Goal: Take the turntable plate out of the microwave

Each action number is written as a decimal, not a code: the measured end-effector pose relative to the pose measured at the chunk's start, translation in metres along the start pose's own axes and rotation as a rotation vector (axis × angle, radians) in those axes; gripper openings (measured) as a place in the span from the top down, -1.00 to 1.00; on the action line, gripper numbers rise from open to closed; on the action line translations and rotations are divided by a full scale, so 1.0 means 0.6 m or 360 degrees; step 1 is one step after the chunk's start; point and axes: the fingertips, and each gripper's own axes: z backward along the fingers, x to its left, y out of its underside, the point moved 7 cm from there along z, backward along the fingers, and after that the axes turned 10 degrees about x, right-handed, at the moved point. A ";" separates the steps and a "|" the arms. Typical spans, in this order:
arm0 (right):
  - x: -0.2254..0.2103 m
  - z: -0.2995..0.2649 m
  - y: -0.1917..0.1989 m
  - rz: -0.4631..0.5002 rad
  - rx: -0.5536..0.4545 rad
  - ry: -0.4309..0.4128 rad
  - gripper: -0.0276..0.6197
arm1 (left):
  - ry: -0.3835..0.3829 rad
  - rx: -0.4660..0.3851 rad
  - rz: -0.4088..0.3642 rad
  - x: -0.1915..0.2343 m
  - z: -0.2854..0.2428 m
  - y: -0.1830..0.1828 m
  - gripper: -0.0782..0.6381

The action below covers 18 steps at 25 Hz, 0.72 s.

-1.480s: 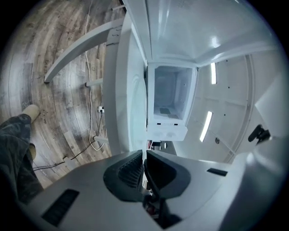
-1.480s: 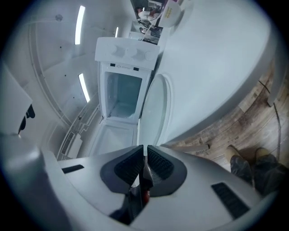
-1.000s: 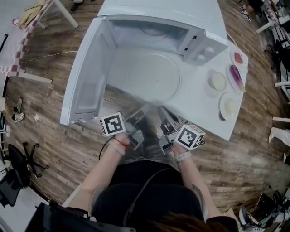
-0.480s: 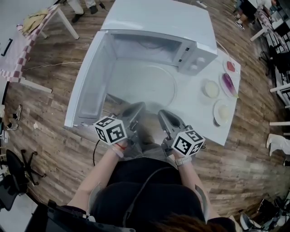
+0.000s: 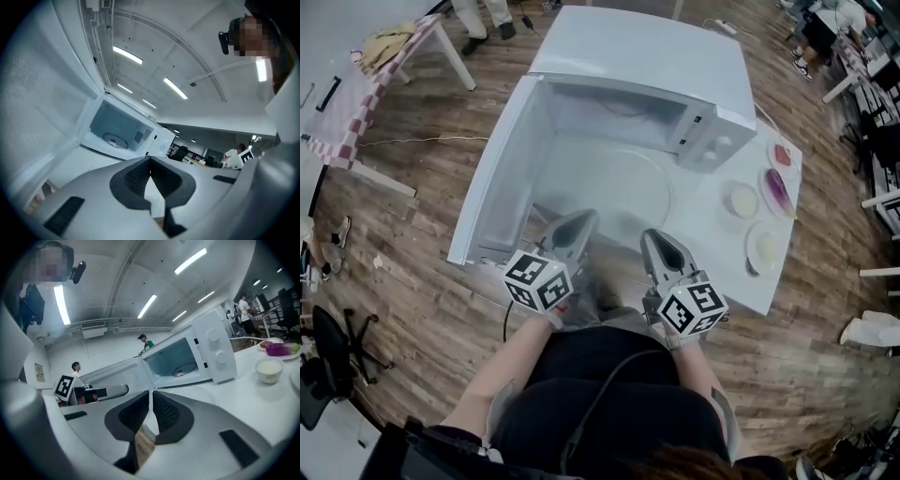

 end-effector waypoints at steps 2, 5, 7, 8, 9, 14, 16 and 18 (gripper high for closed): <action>0.004 -0.002 -0.004 0.0057 -0.0006 0.0031 0.78 | -0.0028 0.0005 -0.0077 0.000 0.001 -0.004 0.75; 0.012 -0.006 -0.010 0.0148 -0.0013 0.0071 0.78 | -0.0070 0.0023 -0.0183 0.001 -0.002 -0.008 0.75; 0.017 -0.010 -0.013 0.0172 -0.0019 0.0066 0.78 | -0.0073 0.0019 -0.0217 0.001 -0.004 -0.010 0.75; 0.019 -0.012 -0.015 0.0175 -0.0022 0.0060 0.78 | -0.0071 0.0010 -0.0237 0.000 -0.005 -0.011 0.75; 0.020 -0.014 -0.016 0.0176 -0.0026 0.0058 0.78 | -0.0066 -0.0002 -0.0265 -0.002 -0.005 -0.013 0.75; 0.016 -0.021 -0.019 0.0202 0.0004 0.0141 0.82 | -0.0025 -0.0044 -0.0361 -0.009 -0.004 -0.027 0.75; 0.012 -0.022 -0.016 0.0178 0.0009 0.0152 0.84 | -0.0040 -0.0034 -0.0400 -0.007 -0.003 -0.026 0.75; 0.011 -0.026 -0.010 0.0145 0.0009 0.0136 0.84 | -0.0070 -0.0030 -0.0453 -0.006 0.000 -0.025 0.75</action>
